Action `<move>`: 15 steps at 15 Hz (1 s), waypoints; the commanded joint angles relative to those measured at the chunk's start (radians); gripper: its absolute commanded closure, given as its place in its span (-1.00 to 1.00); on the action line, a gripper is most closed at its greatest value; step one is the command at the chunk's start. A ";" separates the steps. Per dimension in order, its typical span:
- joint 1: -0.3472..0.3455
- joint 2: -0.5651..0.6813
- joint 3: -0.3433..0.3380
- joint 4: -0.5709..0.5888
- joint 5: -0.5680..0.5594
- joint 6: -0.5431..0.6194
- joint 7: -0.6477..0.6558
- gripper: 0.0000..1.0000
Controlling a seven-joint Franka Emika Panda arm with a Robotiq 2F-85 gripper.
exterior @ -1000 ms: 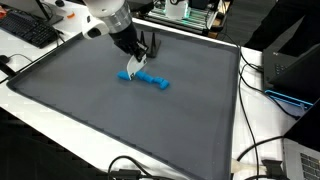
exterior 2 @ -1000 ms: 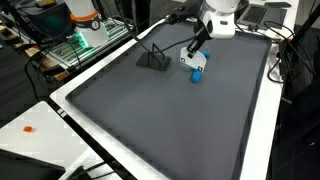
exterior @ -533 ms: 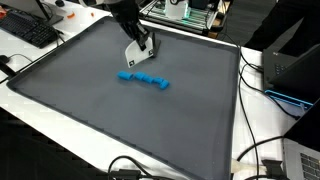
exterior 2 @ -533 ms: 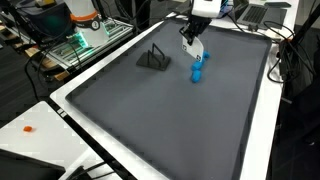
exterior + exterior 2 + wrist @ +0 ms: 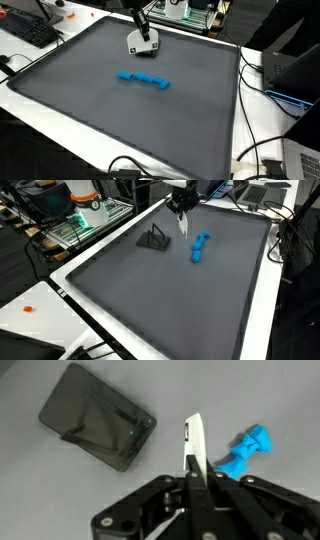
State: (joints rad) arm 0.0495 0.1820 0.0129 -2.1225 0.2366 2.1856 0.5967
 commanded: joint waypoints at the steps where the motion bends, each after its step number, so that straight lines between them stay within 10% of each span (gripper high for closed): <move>1: 0.003 -0.072 -0.005 -0.112 0.046 0.058 0.073 0.98; 15: -0.020 -0.121 -0.007 -0.299 0.157 0.240 0.174 0.98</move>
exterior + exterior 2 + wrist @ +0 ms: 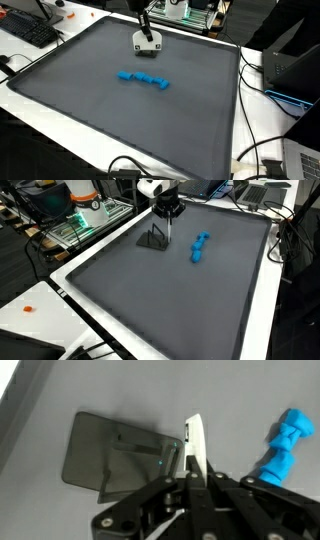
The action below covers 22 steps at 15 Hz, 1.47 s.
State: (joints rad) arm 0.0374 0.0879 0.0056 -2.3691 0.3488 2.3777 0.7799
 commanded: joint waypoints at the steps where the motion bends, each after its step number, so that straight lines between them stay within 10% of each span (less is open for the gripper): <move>1: -0.012 -0.024 0.001 -0.057 0.070 0.061 -0.022 0.98; 22: -0.031 -0.004 -0.004 -0.128 0.247 0.177 -0.039 0.98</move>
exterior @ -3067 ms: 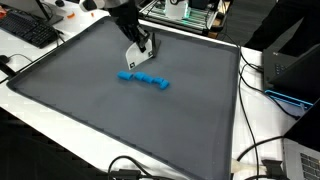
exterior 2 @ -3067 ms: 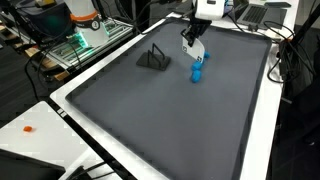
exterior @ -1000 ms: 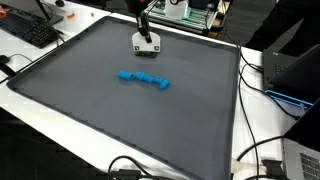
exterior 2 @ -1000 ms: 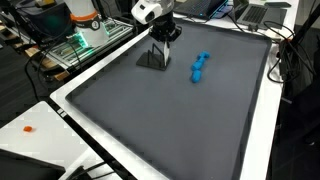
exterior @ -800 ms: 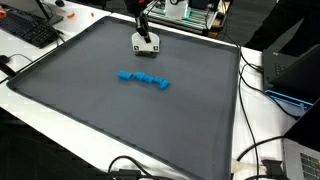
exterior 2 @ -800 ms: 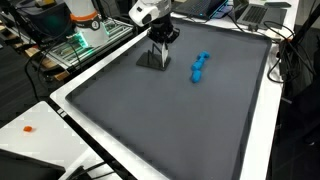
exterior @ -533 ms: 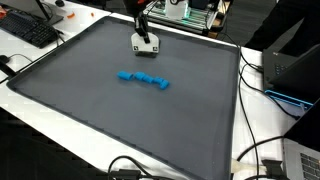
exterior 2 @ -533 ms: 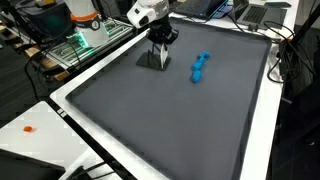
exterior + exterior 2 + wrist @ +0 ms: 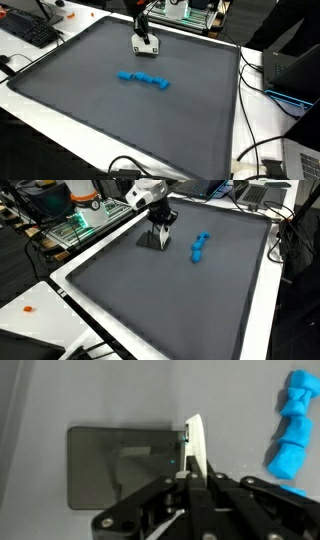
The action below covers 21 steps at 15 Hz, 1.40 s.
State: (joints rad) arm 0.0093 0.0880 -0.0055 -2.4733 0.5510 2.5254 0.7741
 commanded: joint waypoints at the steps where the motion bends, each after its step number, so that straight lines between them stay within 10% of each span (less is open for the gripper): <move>1: -0.003 -0.001 0.006 -0.023 0.047 0.029 -0.036 0.98; 11: -0.004 0.027 0.005 -0.019 0.052 0.026 -0.061 0.98; 12: -0.006 0.021 0.004 -0.018 0.053 0.018 -0.066 0.42; 21: -0.012 -0.092 -0.039 -0.031 -0.154 -0.060 0.081 -0.75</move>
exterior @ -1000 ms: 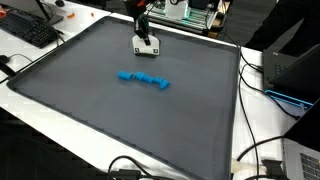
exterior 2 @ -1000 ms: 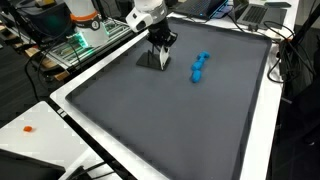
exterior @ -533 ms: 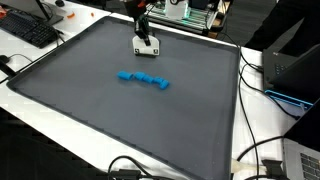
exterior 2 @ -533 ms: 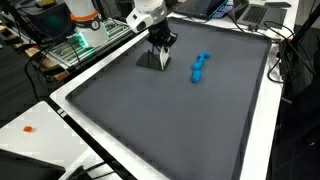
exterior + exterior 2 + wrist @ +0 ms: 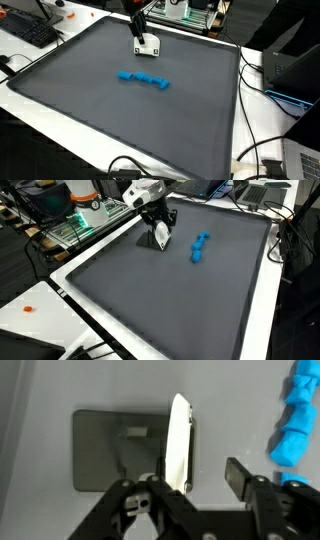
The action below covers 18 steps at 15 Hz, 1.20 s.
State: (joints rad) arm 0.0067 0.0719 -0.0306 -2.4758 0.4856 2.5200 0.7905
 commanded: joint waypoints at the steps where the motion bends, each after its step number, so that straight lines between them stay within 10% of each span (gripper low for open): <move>1: -0.013 -0.092 -0.015 -0.025 -0.127 -0.078 0.089 -0.93; 7: -0.016 -0.220 0.016 0.027 -0.386 -0.248 0.061 -1.00; 18: 0.035 -0.261 0.122 0.176 -0.435 -0.248 -0.337 -1.00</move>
State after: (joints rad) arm 0.0272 -0.2020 0.0790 -2.3250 0.0624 2.2583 0.5634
